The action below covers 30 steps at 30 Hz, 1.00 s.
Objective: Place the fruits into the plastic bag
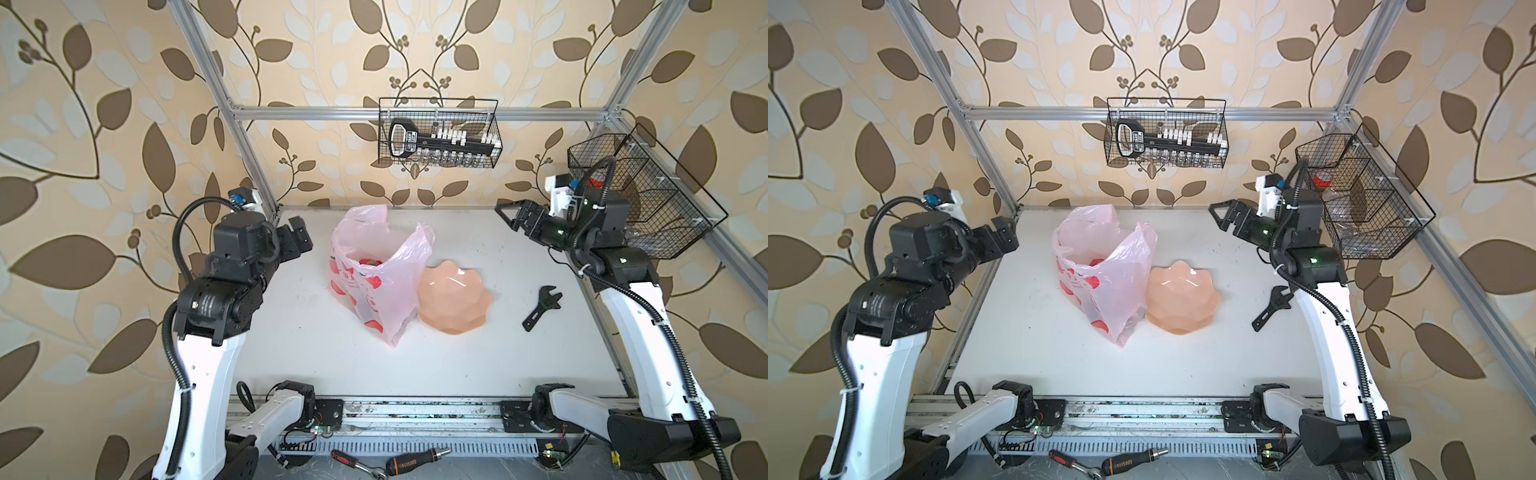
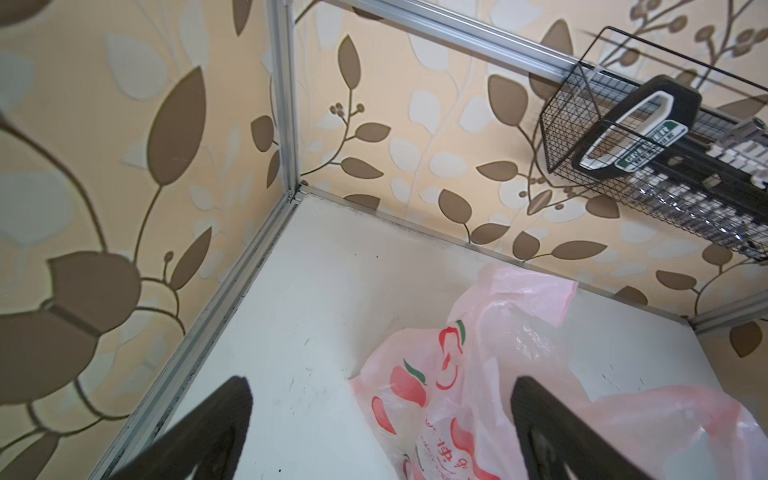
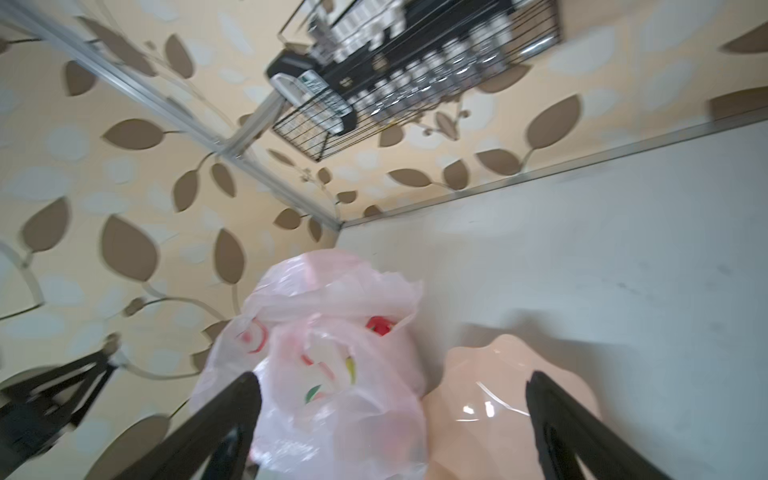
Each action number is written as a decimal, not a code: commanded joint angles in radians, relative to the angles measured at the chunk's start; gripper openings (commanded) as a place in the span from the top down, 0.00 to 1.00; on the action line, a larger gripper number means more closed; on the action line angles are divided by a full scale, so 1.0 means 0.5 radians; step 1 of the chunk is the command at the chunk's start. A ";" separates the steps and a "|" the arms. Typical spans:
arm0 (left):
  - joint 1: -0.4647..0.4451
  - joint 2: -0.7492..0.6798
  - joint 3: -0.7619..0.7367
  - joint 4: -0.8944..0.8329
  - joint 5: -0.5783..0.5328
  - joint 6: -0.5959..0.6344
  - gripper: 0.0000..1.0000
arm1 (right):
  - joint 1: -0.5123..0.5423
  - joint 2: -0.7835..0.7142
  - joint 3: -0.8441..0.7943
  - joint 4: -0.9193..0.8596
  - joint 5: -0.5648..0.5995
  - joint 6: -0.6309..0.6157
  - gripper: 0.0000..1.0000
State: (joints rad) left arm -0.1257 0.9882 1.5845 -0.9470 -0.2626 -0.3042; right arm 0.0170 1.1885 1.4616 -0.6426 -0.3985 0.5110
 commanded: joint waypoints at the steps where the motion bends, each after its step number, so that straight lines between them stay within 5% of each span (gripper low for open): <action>1: 0.058 0.036 -0.295 0.068 -0.005 -0.108 0.01 | -0.020 -0.016 -0.129 -0.292 0.505 -0.407 0.00; 6: 0.169 -0.252 -1.152 0.384 0.123 -0.113 0.01 | -0.043 -0.237 -0.700 0.062 0.851 -0.611 0.00; 10: 0.212 -0.341 -1.677 0.883 0.198 0.050 0.01 | -0.066 -0.264 -1.137 0.487 0.876 -0.717 0.00; 17: 0.253 -0.457 -2.281 1.888 0.208 0.542 0.01 | -0.107 -0.440 -1.959 1.758 0.961 -0.831 0.00; 30: 0.270 0.342 -2.675 3.262 0.511 0.576 0.01 | -0.156 0.119 -2.550 3.141 0.773 -0.902 0.00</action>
State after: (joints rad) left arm 0.0017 1.1282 0.3111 0.4049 -0.0753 -0.0250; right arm -0.0639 1.1843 0.2295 0.6586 0.0360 0.0998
